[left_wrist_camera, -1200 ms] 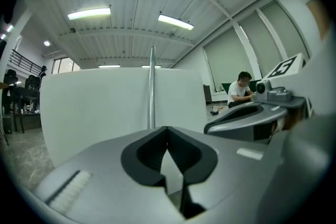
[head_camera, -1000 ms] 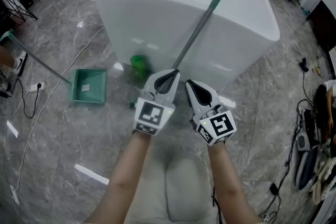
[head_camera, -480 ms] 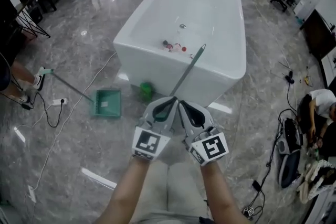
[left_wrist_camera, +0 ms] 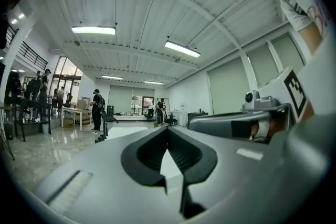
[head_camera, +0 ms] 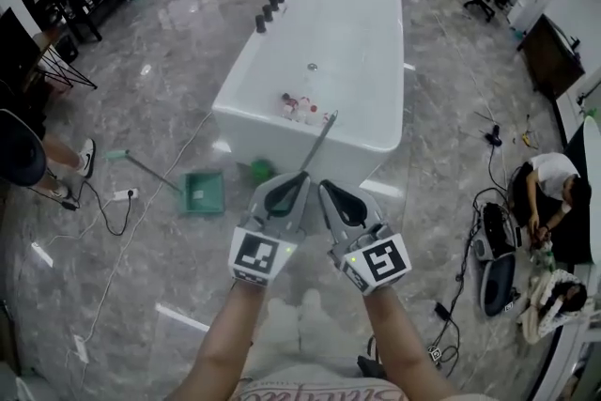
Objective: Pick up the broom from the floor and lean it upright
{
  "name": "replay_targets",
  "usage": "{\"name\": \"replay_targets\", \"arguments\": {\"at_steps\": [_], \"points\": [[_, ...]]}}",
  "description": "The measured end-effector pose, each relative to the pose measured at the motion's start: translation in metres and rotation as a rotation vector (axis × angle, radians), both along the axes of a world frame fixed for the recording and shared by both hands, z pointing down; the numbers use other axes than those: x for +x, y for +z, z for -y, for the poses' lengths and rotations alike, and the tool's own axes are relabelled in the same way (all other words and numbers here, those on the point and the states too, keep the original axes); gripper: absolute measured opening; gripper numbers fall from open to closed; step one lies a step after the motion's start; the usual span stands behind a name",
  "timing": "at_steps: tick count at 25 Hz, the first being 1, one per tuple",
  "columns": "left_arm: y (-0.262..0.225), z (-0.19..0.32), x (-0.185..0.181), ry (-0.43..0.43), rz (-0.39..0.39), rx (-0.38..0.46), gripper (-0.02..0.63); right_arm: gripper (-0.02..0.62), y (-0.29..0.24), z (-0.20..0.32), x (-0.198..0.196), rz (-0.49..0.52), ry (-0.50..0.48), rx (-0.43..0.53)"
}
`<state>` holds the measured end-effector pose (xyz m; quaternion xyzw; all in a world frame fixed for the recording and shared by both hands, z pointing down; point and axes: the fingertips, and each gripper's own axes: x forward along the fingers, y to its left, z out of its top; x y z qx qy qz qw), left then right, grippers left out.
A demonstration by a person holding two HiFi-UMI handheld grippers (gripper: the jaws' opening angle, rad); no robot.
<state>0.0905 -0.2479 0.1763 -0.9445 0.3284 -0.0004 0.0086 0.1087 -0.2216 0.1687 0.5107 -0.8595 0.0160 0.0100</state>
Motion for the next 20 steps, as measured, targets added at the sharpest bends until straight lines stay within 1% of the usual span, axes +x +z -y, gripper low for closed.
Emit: {"name": "replay_targets", "arguments": {"at_steps": [3,6,10,15,20], "points": [[-0.027,-0.004,0.0,0.002,-0.001,0.011,0.0,0.0,-0.022,-0.006,0.001,-0.014,-0.001,0.007],[-0.043,-0.008,-0.004,0.003,0.003,0.02,0.0,0.0,-0.039,-0.007,0.002,-0.022,0.022,0.026],[-0.059,-0.006,-0.011,-0.027,0.004,0.035,0.0,0.0,-0.054,-0.007,0.007,-0.057,0.045,0.046],[-0.073,-0.01,-0.009,-0.001,0.012,0.068,0.0,0.0,-0.055,-0.013,0.012,-0.014,0.048,0.041],[-0.079,-0.017,-0.002,0.026,0.0,0.082,0.0,0.0,-0.06,-0.014,0.01,-0.015,0.048,0.05]]}}
